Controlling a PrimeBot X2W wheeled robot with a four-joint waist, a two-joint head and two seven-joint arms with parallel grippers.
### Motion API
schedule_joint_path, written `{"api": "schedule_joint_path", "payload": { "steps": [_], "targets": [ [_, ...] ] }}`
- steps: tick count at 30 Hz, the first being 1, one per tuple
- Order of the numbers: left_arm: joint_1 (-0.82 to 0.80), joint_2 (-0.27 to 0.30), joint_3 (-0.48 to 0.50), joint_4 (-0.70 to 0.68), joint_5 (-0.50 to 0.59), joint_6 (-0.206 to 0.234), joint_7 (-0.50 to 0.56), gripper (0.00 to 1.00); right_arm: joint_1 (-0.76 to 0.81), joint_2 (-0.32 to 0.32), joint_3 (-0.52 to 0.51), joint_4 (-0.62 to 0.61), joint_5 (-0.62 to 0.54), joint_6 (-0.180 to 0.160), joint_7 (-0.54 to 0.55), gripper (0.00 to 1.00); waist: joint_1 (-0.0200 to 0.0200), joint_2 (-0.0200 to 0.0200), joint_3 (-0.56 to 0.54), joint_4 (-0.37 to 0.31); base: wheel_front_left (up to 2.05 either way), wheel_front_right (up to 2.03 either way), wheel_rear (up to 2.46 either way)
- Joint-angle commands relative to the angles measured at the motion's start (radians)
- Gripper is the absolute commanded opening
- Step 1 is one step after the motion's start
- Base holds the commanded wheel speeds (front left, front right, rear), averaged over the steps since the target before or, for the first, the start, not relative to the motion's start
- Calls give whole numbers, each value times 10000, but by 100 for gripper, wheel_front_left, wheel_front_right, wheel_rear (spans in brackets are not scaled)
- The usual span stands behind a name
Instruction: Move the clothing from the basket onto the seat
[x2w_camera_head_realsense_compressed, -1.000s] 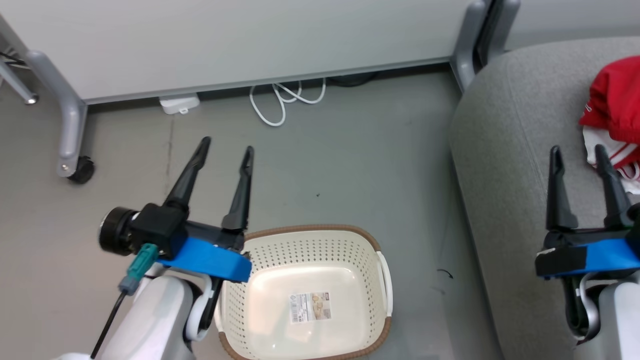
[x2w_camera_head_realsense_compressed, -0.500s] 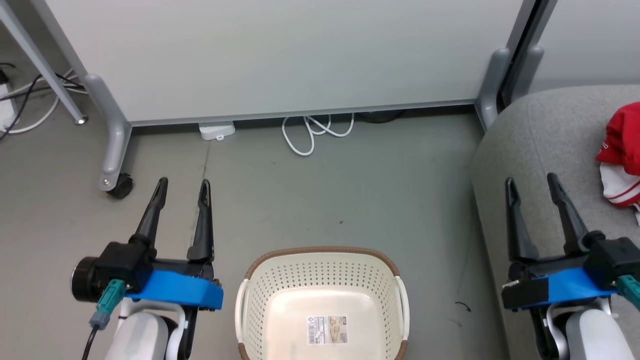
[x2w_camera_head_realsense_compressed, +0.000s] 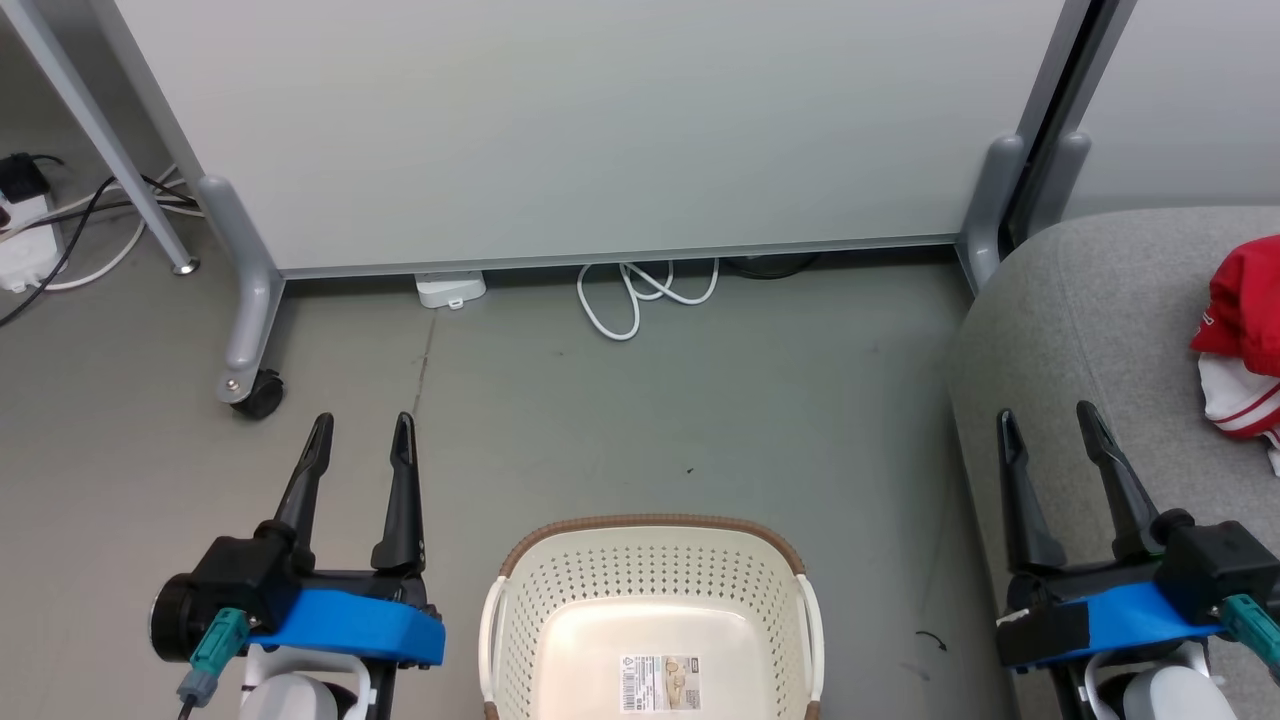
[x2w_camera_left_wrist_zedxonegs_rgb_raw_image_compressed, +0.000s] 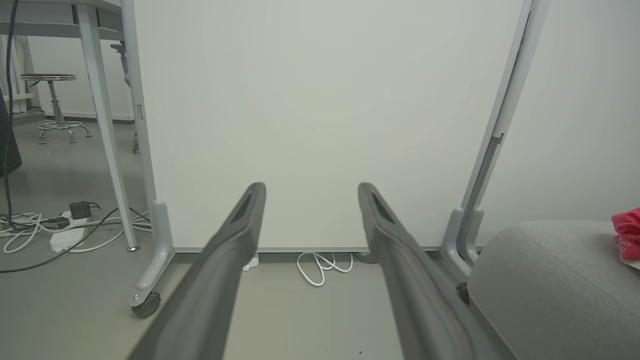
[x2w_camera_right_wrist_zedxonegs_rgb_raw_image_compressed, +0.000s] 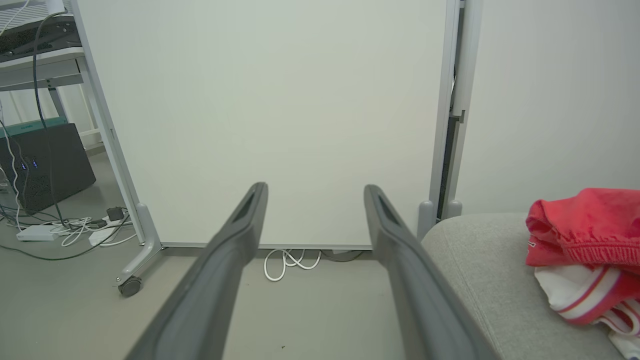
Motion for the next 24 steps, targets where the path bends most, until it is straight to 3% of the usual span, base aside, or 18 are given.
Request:
{"api": "schedule_joint_path", "payload": {
  "steps": [1, 20, 21, 24],
  "targets": [
    [85, -36, 91, 14, 61, -47, -46, 100, 153, 19, 4, 52, 42, 5, -38, 100, 1, 0, -31, -11, 0, 0, 0],
    [247, -290, 463, 218, 462, -206, -46, 100, 163, 20, -48, 387, 177, 5, -38, 100, 1, 0, -139, -64, 0, 0, 0],
    [313, -292, 439, 210, 416, -167, 2, 0, 122, 2, -40, 380, 115, 0, 0, 0, 1, 0, -139, -63, 0, 0, 0],
    [544, -316, 417, 493, 411, -165, 53, 0, 199, 19, -28, 686, 99, 0, 48, 0, 1, 0, -139, -64, 0, 0, 0]
  ]
}}
